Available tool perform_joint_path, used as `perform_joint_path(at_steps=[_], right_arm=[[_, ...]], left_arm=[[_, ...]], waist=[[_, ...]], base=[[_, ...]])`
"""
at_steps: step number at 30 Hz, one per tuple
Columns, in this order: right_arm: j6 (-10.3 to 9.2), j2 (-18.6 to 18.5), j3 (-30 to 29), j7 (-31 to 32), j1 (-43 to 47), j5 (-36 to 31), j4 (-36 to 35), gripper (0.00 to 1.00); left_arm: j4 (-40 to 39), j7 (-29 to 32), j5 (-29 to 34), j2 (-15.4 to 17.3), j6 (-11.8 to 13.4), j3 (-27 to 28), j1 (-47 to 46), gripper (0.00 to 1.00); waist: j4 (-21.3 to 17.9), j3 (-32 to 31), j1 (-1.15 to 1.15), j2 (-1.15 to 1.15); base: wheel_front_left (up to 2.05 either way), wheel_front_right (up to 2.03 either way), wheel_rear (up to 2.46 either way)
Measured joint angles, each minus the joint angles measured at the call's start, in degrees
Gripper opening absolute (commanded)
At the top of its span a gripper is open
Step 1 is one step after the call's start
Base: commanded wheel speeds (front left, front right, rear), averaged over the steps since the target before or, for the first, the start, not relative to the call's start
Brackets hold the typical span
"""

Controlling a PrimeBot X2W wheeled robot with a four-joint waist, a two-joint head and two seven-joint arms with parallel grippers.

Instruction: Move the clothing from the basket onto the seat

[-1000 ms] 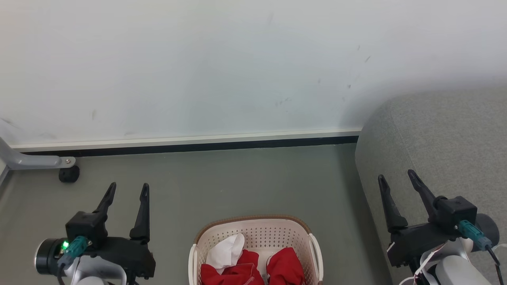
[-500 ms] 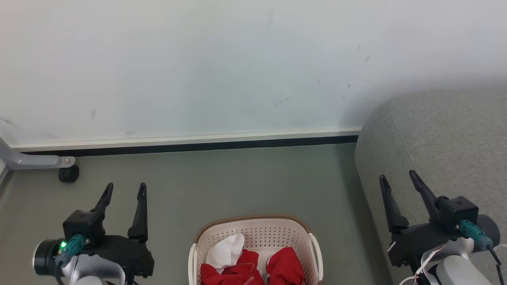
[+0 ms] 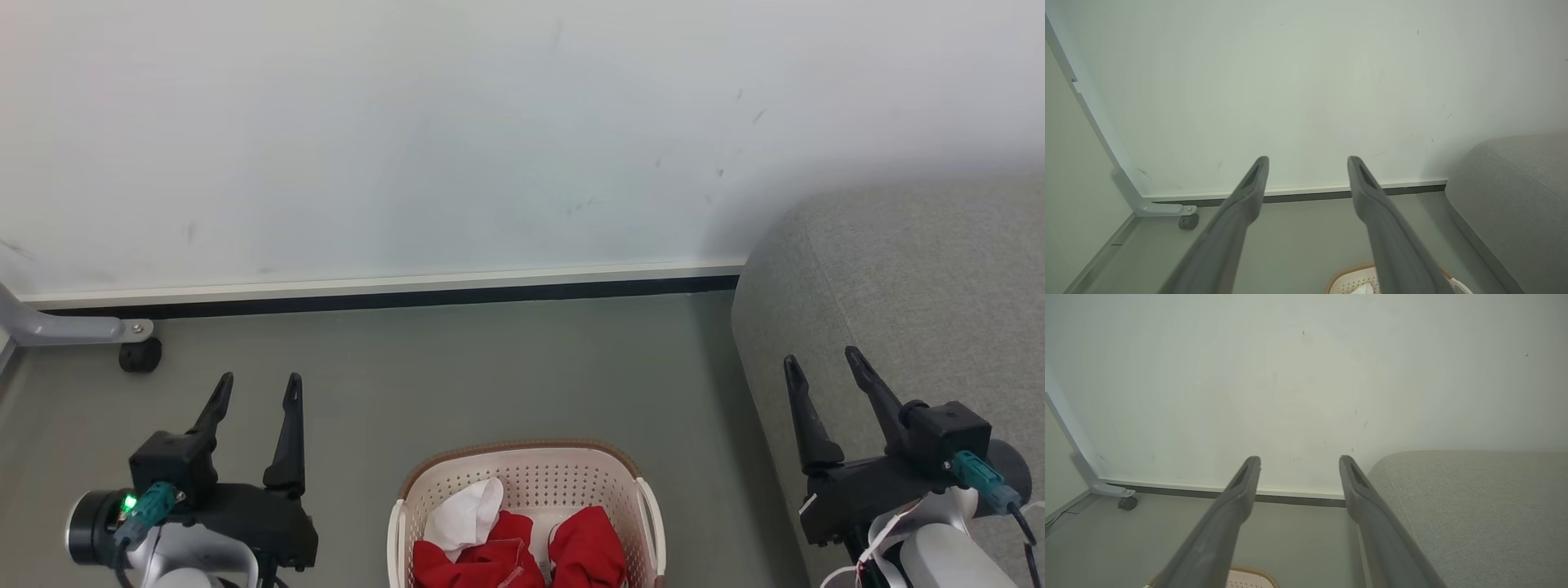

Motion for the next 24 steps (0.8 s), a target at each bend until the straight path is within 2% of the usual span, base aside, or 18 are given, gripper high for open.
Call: perform_joint_path(at_steps=[11, 24], right_arm=[[-0.24, 0.35, -0.55, -0.02, -2.07, 0.02, -2.94, 1.0], [-1.07, 1.6, -1.8, -0.43, -5.64, 0.01, -6.55, 1.0]], left_arm=[[-0.9, 0.0, 0.65, -0.11, 0.05, -0.37, 0.21, 1.0], [0.18, 0.45, 2.48, -2.52, -0.53, -4.13, -2.57, 1.0]], waist=[[-0.59, 2.98, 0.0, 0.0], [-2.1, 9.66, 0.01, 0.0]], base=[[0.0, 0.0, 0.0], [0.0, 0.0, 0.0]])
